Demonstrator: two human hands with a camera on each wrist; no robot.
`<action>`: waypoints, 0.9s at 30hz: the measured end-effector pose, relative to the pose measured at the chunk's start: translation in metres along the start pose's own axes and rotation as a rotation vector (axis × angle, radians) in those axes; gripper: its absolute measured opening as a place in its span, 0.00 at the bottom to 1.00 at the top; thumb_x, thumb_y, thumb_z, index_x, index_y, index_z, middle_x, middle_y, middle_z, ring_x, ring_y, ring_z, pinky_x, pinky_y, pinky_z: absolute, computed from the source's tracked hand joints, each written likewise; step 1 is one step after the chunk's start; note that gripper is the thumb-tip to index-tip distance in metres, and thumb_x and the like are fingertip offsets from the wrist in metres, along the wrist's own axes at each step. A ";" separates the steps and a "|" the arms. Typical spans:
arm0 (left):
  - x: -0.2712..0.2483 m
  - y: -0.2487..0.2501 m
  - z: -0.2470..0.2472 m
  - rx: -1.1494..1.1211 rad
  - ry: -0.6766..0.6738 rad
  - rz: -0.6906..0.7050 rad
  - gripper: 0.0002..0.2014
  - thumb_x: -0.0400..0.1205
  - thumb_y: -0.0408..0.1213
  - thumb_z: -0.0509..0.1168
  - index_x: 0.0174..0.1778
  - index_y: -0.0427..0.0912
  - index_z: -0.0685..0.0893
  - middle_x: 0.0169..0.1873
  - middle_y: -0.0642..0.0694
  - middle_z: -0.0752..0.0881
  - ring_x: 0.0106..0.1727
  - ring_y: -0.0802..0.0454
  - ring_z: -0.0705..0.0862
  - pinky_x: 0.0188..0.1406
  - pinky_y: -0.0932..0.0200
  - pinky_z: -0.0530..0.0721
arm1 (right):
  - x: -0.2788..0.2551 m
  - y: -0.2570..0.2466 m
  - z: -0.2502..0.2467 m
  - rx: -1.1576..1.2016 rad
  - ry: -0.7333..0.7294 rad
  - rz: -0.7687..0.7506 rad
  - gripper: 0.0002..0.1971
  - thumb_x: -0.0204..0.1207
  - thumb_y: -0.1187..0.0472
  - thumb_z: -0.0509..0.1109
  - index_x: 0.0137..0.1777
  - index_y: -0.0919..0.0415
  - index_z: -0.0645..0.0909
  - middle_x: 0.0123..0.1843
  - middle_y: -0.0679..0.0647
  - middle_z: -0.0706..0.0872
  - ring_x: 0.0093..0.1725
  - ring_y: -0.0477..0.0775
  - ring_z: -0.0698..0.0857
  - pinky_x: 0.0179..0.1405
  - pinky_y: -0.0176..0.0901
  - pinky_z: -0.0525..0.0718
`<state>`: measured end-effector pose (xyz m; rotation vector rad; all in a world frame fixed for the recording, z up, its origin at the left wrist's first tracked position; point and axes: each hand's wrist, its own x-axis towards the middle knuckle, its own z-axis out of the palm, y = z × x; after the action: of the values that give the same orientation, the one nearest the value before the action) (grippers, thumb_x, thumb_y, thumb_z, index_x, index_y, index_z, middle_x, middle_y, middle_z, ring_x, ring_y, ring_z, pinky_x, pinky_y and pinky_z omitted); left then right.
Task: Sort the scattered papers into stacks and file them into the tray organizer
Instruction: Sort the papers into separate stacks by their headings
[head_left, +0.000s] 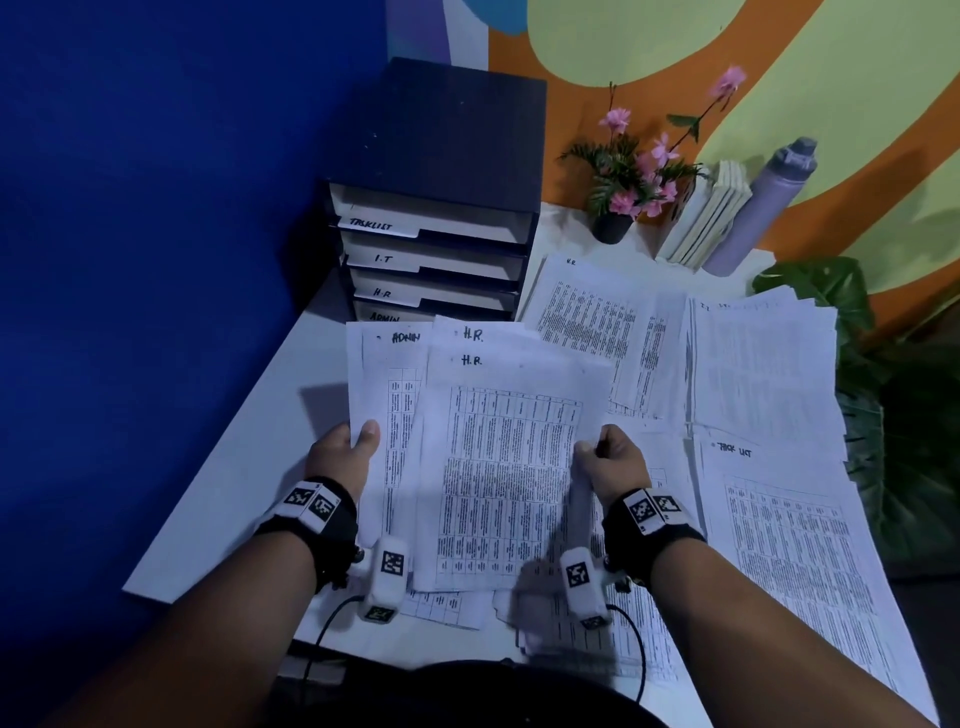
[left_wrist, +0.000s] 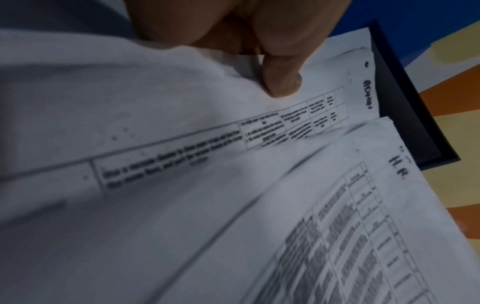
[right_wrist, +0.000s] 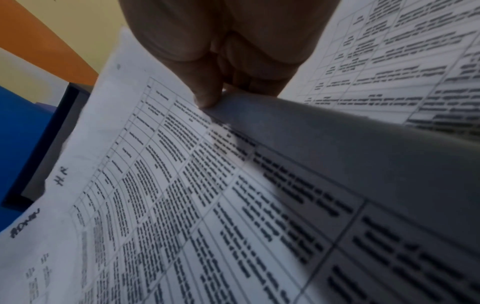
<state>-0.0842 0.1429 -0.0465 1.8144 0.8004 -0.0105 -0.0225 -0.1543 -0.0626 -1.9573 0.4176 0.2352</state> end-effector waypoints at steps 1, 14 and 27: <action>0.000 0.000 -0.001 -0.008 -0.004 -0.002 0.12 0.85 0.48 0.60 0.46 0.43 0.82 0.35 0.50 0.83 0.38 0.47 0.79 0.39 0.60 0.73 | 0.000 0.001 -0.001 0.006 -0.027 -0.008 0.07 0.75 0.64 0.66 0.36 0.56 0.76 0.33 0.58 0.81 0.34 0.55 0.79 0.34 0.50 0.81; -0.003 0.005 0.009 -0.043 0.025 0.089 0.15 0.84 0.35 0.61 0.66 0.46 0.77 0.53 0.46 0.86 0.54 0.43 0.84 0.52 0.57 0.77 | -0.015 -0.015 0.001 0.133 0.034 0.018 0.09 0.79 0.65 0.63 0.39 0.54 0.78 0.28 0.57 0.78 0.25 0.52 0.73 0.20 0.37 0.72; -0.021 0.040 0.022 0.066 -0.120 0.208 0.09 0.85 0.42 0.61 0.55 0.45 0.84 0.52 0.51 0.83 0.54 0.52 0.81 0.53 0.62 0.72 | -0.004 -0.026 0.018 0.180 -0.014 -0.012 0.07 0.78 0.60 0.68 0.38 0.54 0.79 0.31 0.53 0.83 0.31 0.54 0.79 0.37 0.50 0.82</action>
<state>-0.0718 0.1066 -0.0139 1.9325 0.5299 -0.0103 -0.0151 -0.1277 -0.0469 -1.7801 0.4043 0.1965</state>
